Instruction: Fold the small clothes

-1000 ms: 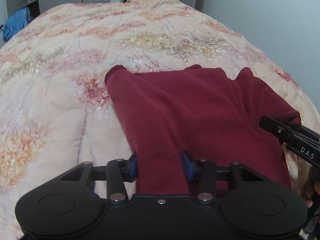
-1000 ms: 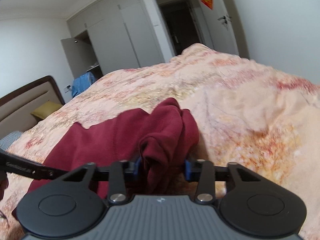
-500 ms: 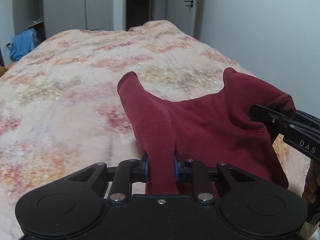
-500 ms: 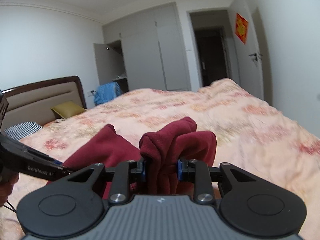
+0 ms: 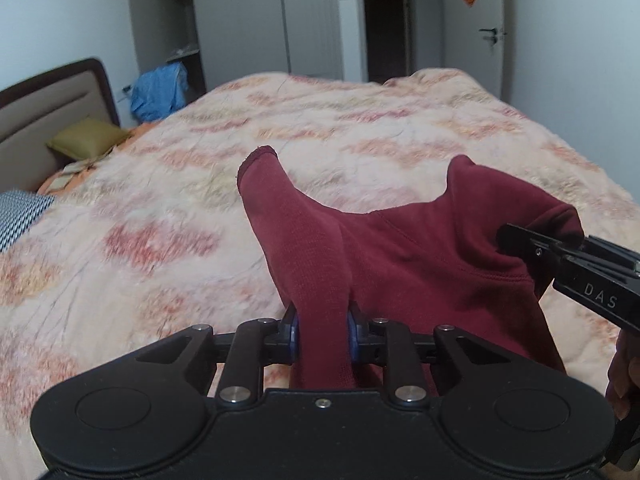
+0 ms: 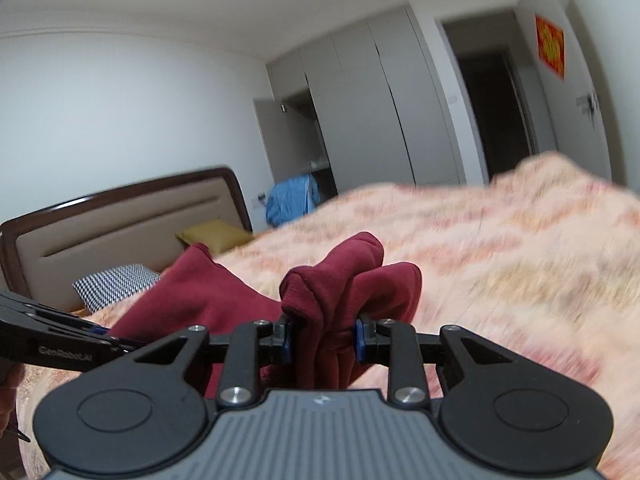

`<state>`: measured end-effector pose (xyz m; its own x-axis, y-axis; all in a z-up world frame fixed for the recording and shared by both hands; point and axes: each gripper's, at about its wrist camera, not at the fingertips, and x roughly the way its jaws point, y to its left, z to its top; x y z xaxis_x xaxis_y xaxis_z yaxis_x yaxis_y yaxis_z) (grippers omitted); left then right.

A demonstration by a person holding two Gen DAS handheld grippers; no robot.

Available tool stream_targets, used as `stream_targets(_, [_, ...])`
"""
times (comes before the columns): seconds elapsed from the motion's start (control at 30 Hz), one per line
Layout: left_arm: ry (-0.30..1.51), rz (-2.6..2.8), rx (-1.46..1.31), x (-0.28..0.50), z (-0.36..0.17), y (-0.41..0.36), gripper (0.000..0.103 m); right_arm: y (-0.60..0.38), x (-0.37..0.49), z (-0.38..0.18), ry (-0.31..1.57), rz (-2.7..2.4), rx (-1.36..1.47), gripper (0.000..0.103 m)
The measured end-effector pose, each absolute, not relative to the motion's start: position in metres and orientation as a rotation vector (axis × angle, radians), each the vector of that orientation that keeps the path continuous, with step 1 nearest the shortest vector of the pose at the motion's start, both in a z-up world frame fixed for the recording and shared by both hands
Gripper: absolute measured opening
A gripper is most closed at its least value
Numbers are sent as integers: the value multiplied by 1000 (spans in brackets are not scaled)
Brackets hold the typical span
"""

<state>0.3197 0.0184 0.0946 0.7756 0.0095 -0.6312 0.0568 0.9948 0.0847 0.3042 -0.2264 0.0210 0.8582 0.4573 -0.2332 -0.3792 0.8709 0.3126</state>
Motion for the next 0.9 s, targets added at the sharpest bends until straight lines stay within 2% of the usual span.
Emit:
stream_targets(0.2, [760,-7,72,316,51,36,26,-208,311,-18,428,416,264,32])
stream_targets(0.37, [767,6,35,317,33,43,36,-233,310,-37,490,351,311,47])
stream_targets(0.47, [773,14,8,316,32,46,50,-238,307,-42,503,323,288,58])
stream_targets(0.53, [772,14,-5,315,33,47,65,-239,305,-43,510,307,281,61])
stream_targets(0.63, [751,22,-16,309,37,47,80,-239,300,-38,499,283,262,73])
stream_targets(0.7, [734,38,-18,304,42,47,85,-238,295,-32,481,278,245,77])
stream_targets(0.77, [718,49,-17,299,48,47,87,-237,290,-24,462,279,226,86])
stream_targets(0.9, [665,77,-13,284,65,46,99,-234,274,-4,400,283,187,97])
